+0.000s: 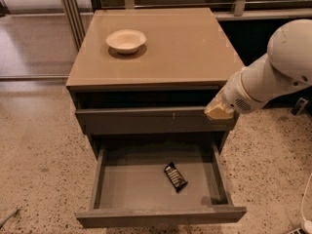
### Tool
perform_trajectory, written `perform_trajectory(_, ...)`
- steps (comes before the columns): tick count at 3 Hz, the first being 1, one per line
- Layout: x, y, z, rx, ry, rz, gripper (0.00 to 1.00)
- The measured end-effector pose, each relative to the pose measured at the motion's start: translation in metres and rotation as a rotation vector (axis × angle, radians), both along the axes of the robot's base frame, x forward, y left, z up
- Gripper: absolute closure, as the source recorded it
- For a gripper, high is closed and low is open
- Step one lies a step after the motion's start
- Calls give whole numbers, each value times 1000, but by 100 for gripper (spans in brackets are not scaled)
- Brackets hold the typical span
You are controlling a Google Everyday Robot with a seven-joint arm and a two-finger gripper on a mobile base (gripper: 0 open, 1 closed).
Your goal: Pick rxbar chocolate from middle drawer and place on counter
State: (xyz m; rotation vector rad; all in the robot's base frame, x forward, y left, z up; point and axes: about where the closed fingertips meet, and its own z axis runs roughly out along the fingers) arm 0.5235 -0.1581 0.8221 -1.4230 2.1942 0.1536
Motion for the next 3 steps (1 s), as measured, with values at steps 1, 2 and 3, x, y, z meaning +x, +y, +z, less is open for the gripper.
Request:
perform_trajectory(1,0,0,0,0,0,0,100)
perform_trajectory(2,-5,-11,-38,-7,10,-14,100)
perform_trajectory(3,-13,-27,-111,17,51,-58,100)
